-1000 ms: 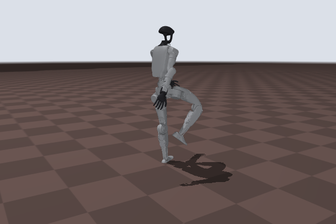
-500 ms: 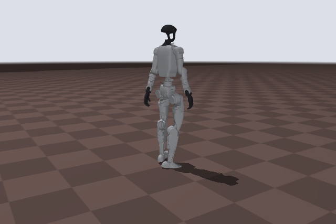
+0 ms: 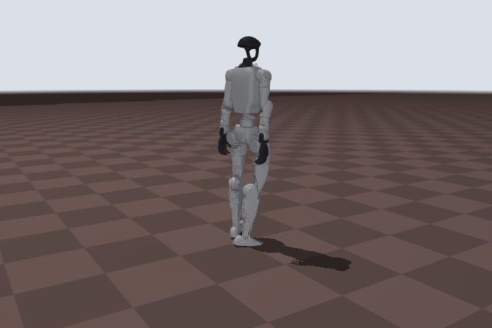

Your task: Upper body actions

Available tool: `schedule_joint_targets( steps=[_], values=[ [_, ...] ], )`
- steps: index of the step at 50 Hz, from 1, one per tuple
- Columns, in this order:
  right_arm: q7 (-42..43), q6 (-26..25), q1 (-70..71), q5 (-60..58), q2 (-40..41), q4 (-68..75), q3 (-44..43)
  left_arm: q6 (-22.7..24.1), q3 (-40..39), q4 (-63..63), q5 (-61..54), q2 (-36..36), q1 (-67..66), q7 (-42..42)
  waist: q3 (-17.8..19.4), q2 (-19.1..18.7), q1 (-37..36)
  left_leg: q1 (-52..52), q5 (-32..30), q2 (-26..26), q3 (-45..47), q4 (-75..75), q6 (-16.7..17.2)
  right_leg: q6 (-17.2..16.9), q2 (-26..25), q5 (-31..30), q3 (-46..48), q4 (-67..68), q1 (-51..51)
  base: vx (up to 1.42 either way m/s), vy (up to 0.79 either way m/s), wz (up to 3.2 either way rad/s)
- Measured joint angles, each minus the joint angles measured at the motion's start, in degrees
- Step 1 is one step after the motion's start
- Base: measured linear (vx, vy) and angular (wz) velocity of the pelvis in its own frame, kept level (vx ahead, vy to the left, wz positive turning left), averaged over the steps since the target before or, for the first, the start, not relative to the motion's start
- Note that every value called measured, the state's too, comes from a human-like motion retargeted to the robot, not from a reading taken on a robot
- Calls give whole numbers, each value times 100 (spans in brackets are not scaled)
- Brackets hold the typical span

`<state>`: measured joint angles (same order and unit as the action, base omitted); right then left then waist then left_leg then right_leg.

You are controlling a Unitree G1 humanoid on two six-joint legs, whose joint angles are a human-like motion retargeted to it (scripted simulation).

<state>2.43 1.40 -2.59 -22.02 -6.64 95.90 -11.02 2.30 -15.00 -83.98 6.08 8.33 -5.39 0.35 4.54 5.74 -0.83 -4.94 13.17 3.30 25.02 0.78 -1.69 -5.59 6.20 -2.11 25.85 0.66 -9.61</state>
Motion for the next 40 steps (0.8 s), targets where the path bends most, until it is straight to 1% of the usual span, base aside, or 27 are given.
schedule_joint_targets(
  steps=[12,20,25,30,37,40],
  values=[
    [-231,111,176,91,118,-547,117,40,-98,-184,125,10,-128,40,-169,-12,103,-132,172,-17,225,43,14,-7,-5,-97,-199,75,53,4,1,-15],
    [-255,136,207,63,141,-568,194,68,-90,-167,164,-14,-89,60,-252,56,63,-135,236,39,216,76,7,-15,45,-40,-120,62,59,0,0,0],
    [-257,122,195,17,143,-508,215,61,-139,-227,3,-74,-47,-120,-232,70,41,-145,269,52,226,88,-2,-13,58,-10,-99,69,54,0,0,0],
    [-221,112,170,16,136,-444,241,76,-166,-293,-128,-110,-35,-115,-199,61,75,-150,291,49,244,96,-8,-10,54,-12,-97,63,46,0,0,0],
    [-180,78,128,38,124,-335,226,91,-146,-320,-52,-103,-60,-160,-174,28,94,-158,316,39,309,123,8,1,49,-28,-112,67,77,0,0,0],
    [-159,69,108,41,118,-306,230,165,-151,-306,-37,-92,-82,-187,-185,-7,112,-149,316,13,334,136,34,9,28,-31,-115,72,100,0,0,0]
  ],
)
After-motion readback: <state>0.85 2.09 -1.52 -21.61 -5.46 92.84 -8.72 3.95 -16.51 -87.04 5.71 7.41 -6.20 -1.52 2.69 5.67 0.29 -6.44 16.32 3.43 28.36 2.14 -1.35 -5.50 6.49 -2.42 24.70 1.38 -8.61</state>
